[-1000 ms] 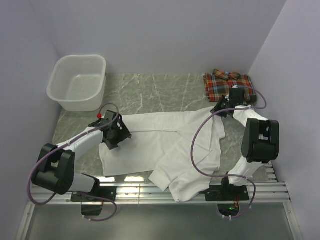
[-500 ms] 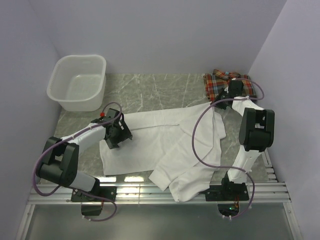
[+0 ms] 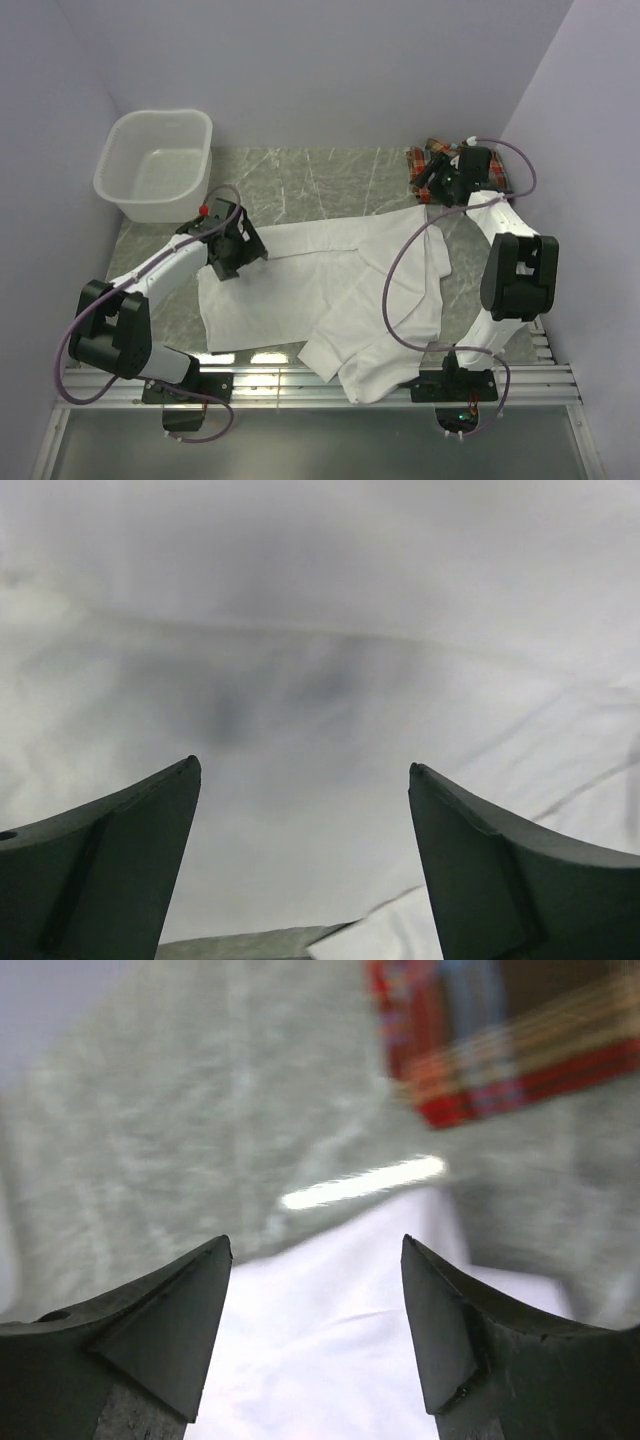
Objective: Fold and stack the long sleeve shirts
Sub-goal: Fold the shirt
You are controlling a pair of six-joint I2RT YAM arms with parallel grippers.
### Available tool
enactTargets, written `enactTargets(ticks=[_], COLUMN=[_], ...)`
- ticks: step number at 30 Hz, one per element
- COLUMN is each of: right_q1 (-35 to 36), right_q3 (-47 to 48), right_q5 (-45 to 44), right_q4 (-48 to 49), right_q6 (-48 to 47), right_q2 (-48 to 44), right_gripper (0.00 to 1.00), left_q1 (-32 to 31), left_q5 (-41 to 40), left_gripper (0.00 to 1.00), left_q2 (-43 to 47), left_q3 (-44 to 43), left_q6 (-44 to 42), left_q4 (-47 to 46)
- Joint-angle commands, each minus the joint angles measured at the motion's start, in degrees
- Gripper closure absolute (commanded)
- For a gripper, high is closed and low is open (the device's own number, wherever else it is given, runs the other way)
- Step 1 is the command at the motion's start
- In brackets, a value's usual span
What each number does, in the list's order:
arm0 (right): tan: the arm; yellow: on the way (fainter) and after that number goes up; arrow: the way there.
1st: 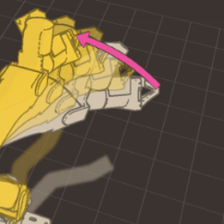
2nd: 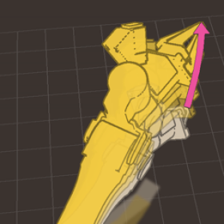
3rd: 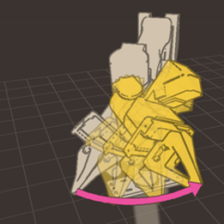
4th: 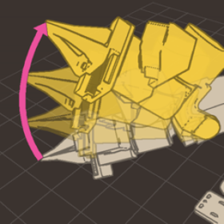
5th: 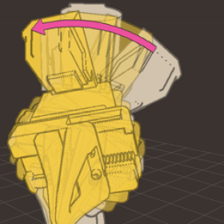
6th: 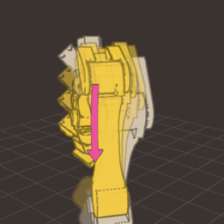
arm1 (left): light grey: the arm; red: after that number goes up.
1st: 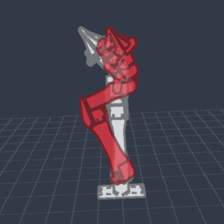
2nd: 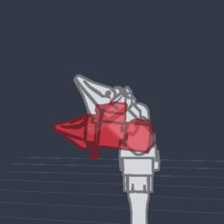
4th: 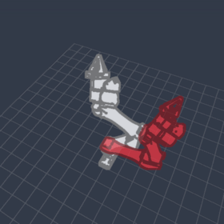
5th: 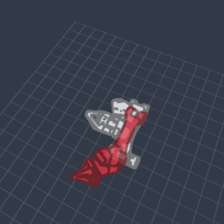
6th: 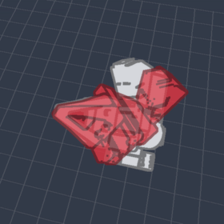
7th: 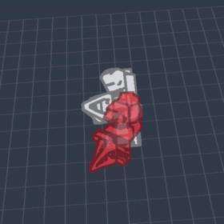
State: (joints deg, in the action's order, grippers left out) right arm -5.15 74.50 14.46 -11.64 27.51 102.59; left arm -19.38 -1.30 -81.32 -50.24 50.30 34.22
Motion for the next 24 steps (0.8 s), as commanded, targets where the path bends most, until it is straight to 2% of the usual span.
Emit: enactTargets(ticks=[1,5,6,7,11,16,20,24], right_q1=[4.9,13.7,15.2,16.9,23.8,26.1,25.3,22.4], right_q3=[-3.7,-5.9,-6.1,-5.9,-4.9,-4.4,-4.9,-7.7], right_q5=[6.4,12.6,13.9,15.3,19.7,21.1,19.4,17.5], right_q4=[6.4,11.5,15.6,17.2,27.0,37.1,37.0,36.7], right_q6=[5.3,10.4,11.4,13.5,19.8,26.4,25.4,25.0], right_q2=[-4.9,-2.7,-1.8,-0.7,7.2,13.9,18.0,18.0], right_gripper=[0.24,0.24,0.24,0.29,0.29,0.29,0.29,0.3], left_q1=[-0.2,0.0,0.0,0.0,0.7,2.6,7.4,9.0], left_q5=[-1.1,-4.1,-5.4,-5.6,-6.5,-8.5,-8.0,-10.9], left_gripper=[0.1,0.14,0.15,0.16,0.22,0.25,0.26,0.25], left_q2=[2.3,-2.7,-3.8,-5.2,-13.3,-19.0,-20.6,-20.4], left_q3=[-7.2,-11.6,-12.2,-12.8,-15.1,-14.1,-11.4,-11.0], left_q6=[0.2,0.8,1.0,1.2,0.8,0.8,2.5,2.3], left_q4=[-2.7,-10.3,-11.9,-13.2,-17.9,-19.6,-20.2,-18.4])
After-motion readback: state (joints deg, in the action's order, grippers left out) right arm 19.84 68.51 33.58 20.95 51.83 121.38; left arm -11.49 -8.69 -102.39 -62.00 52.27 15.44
